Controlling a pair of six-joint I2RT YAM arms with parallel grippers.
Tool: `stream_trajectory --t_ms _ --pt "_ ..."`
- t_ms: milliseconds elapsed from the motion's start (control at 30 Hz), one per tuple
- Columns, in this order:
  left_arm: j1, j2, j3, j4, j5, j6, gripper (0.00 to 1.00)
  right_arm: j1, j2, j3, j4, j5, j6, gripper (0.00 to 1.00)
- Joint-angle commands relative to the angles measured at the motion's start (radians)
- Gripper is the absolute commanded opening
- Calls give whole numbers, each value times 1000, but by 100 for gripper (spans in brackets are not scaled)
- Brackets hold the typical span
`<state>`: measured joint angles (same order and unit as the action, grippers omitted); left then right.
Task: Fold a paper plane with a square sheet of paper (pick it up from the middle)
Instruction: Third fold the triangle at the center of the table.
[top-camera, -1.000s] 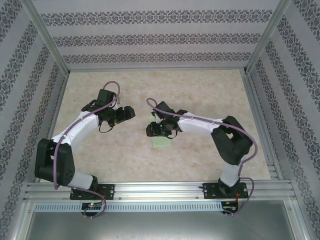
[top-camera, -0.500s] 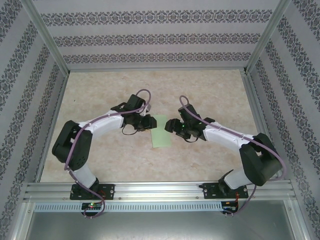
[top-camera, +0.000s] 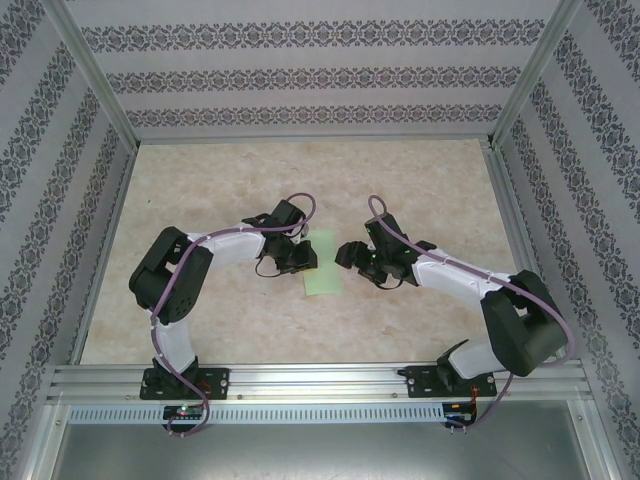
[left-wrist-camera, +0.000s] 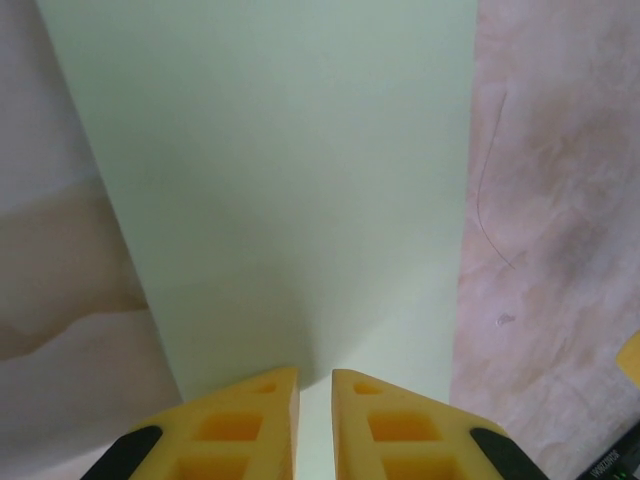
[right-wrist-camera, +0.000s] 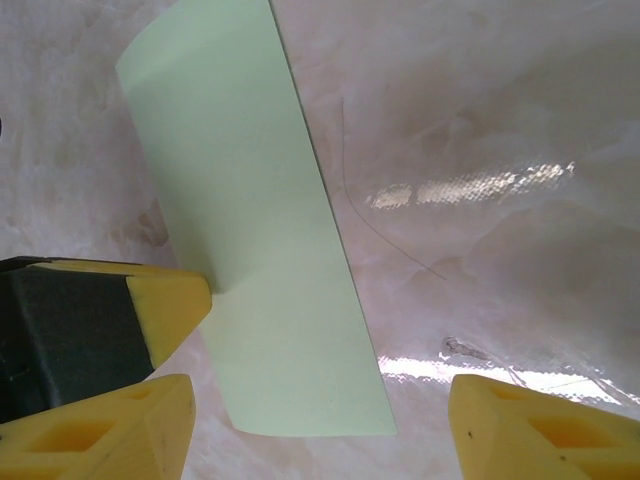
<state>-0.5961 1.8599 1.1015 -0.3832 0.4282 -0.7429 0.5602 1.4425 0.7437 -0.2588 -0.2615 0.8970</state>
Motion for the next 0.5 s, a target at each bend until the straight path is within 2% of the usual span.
stream_trajectory --t_ms 0,467 --pt "-4 24 2 -33 -42 -6 16 -6 36 0 36 -35 13 67" --pt "-5 57 -17 -103 -122 13 15 57 154 72 10 -90 -24 63"
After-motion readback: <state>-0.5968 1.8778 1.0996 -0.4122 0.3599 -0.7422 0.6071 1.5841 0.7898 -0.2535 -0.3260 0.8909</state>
